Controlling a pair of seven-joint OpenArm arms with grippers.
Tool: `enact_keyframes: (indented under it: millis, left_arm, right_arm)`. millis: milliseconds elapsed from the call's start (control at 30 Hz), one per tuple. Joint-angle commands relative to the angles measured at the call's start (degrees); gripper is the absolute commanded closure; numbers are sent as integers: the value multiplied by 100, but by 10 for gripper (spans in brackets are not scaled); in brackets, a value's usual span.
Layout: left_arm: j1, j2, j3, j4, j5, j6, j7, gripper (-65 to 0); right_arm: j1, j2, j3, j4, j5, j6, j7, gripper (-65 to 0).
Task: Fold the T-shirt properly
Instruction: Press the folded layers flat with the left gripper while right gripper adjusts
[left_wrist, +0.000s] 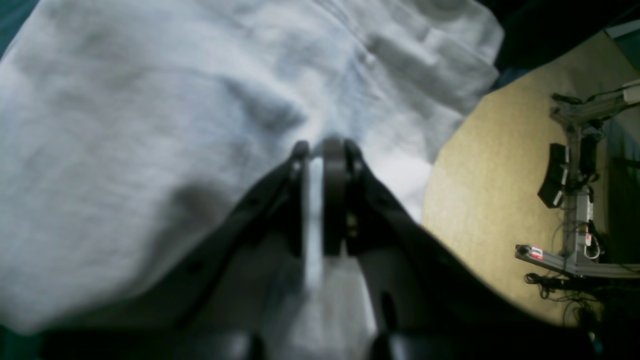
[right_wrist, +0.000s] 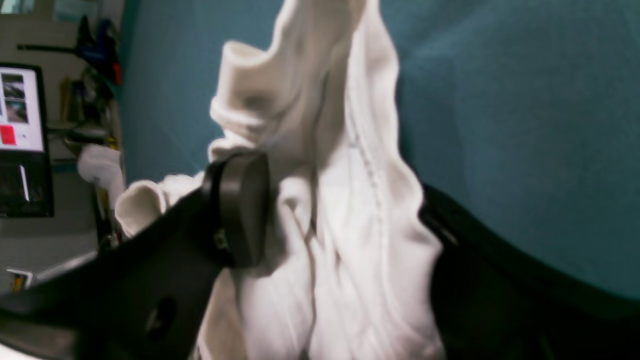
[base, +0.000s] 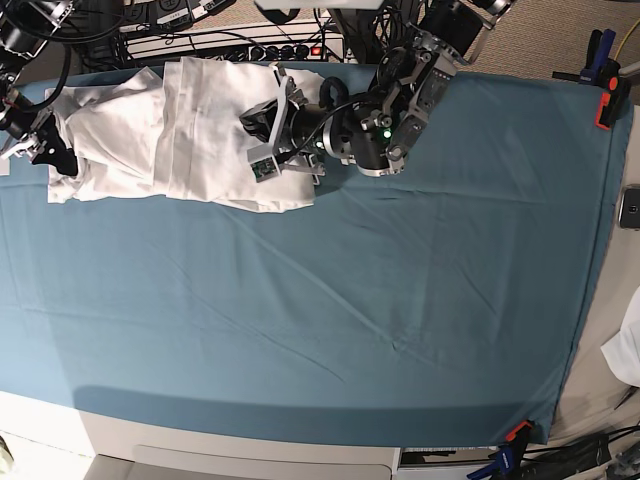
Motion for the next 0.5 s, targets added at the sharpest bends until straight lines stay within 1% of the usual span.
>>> enact_keyframes:
  millis: [0,100,167,200,300,367,433,467]
  left_arm:
    - [-74,63,-7,105,-107,-37,-125,-70]
    - [-74,63,-7,105,-107,-37,-125,-70]
    - [-74,63,-7,105,-107,-37,-122,-70]
    - [-74,63,-7,105,-107,-37,-125,-70]
    - [-76,63,-7,105,-107,-35,-120,-70]
    - [-76,63,-7,105,-107,-35,-103,-70]
    - [-76,63,-7,105,-107,-31,-98,-70]
    - [-76,63,-7,109,-107,-28,-81,-70]
  right_arm:
    - [-28,179,7,28,-155,-34,-91,-348]
    - [-28,186,7,28,-131,-34,-91,-347]
    - [-28,186,7,28,-133,-34,-91,-326]
    - [-28,186,7,28,-133,-34,-91,-292]
    - [-28,186,7,28,-131,-34,-91,-155]
    - [-28,186,7,28,-28,-34,-91,-76]
    - [-28,188,20,28,363,-34,-91,-25]
    - [-28,188,33,28,662,-34,-91,-6]
